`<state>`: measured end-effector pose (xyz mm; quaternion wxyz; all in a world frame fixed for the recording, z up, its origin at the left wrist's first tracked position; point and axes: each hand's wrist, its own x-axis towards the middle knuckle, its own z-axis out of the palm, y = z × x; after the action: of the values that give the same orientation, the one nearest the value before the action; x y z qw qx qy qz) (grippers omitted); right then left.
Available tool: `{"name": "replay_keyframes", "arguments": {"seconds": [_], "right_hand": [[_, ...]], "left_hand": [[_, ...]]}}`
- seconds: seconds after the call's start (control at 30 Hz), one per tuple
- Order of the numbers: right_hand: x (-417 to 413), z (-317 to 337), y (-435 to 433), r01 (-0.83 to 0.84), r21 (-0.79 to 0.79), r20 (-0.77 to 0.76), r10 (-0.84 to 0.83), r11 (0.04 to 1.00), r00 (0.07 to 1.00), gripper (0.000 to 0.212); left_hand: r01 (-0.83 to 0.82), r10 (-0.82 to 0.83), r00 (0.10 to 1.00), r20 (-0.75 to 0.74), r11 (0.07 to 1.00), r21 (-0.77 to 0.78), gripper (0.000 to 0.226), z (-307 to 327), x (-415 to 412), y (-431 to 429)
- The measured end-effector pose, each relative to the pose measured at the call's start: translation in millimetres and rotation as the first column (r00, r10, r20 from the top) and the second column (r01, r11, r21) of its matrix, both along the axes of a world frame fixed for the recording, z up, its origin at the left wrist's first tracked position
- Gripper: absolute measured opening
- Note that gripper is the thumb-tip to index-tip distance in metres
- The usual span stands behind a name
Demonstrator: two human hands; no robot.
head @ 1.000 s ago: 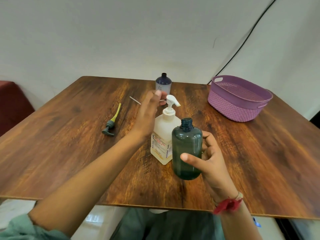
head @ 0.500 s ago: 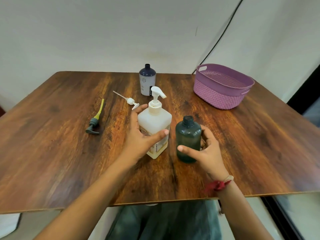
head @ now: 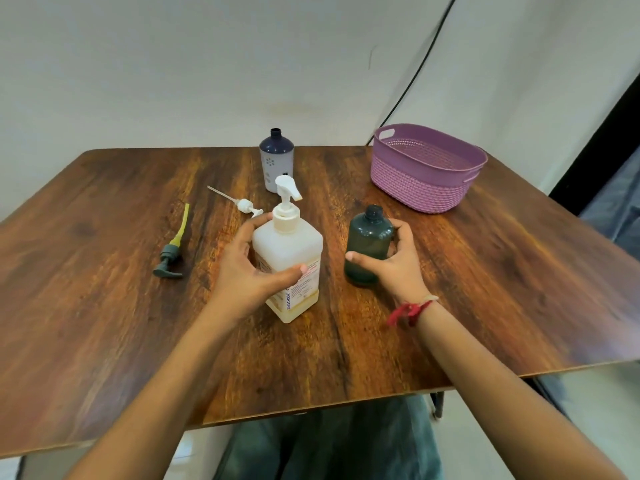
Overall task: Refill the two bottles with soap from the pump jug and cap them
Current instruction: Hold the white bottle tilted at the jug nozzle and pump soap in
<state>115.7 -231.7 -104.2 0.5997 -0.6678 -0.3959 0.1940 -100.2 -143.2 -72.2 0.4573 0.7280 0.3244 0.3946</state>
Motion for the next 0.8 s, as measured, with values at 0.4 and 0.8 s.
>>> {"name": "replay_keyframes", "arguments": {"seconds": [0.4, 0.8], "right_hand": [[35, -14, 41, 0.12, 0.011, 0.003, -0.121, 0.993, 0.993, 0.083], [48, -16, 53, 0.11, 0.025, 0.048, -0.111, 0.994, 0.993, 0.08]], "left_hand": [[-0.011, 0.012, 0.999, 0.031, 1.0, -0.022, 0.079, -8, -16, 7], [0.005, 0.007, 0.992, 0.125, 0.995, -0.097, 0.076, -12, -13, 2]]}}
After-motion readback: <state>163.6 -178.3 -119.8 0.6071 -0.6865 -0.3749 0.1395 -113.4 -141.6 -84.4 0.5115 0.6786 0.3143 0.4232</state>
